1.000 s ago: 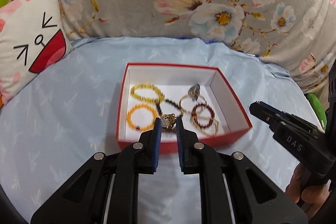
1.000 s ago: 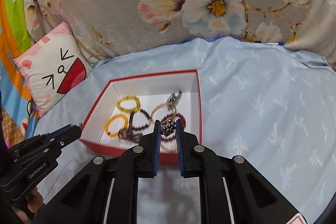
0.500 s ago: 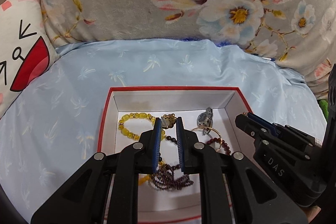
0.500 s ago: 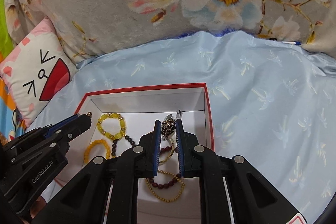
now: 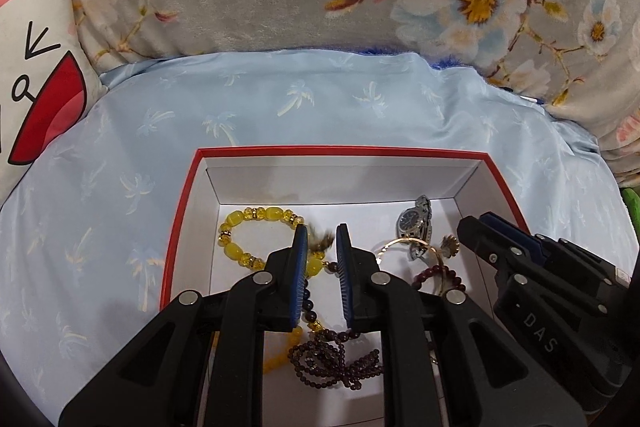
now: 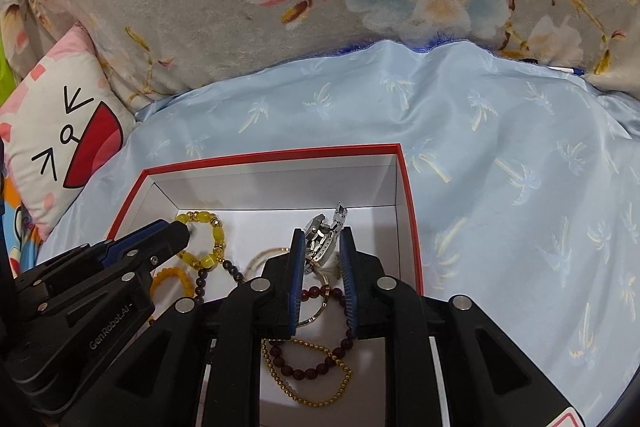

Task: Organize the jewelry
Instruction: 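Open the left tool to drop the ring and withdraw both tools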

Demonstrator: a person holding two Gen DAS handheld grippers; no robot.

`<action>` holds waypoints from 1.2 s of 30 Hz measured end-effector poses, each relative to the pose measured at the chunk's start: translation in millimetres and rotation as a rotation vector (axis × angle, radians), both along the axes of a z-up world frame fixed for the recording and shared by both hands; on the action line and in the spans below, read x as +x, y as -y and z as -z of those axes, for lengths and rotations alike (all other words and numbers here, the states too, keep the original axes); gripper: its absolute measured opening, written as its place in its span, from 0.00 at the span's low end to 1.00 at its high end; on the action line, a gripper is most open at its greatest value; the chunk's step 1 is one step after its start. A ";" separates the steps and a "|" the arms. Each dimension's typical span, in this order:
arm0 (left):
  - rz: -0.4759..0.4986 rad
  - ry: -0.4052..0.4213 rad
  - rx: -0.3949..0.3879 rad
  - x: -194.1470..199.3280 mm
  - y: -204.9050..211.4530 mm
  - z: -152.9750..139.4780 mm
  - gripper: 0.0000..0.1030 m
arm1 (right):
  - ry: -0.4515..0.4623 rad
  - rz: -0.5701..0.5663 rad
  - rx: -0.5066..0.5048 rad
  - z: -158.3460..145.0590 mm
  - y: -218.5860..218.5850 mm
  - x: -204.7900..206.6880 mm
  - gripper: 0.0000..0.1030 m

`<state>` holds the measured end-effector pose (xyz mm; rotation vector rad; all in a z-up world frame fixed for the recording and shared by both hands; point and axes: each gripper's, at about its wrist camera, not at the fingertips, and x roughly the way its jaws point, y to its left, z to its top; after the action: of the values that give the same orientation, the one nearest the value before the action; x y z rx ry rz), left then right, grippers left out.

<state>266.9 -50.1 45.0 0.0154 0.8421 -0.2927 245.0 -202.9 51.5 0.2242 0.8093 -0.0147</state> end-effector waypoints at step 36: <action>-0.033 0.082 0.073 -71.5 -4.5 -36.0 0.27 | 0.052 0.064 -0.086 -39.3 -26.2 -87.2 0.46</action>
<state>195.4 -45.5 81.0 0.0812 0.7705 -0.2282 157.8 -176.7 90.8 0.1691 0.7477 -0.1035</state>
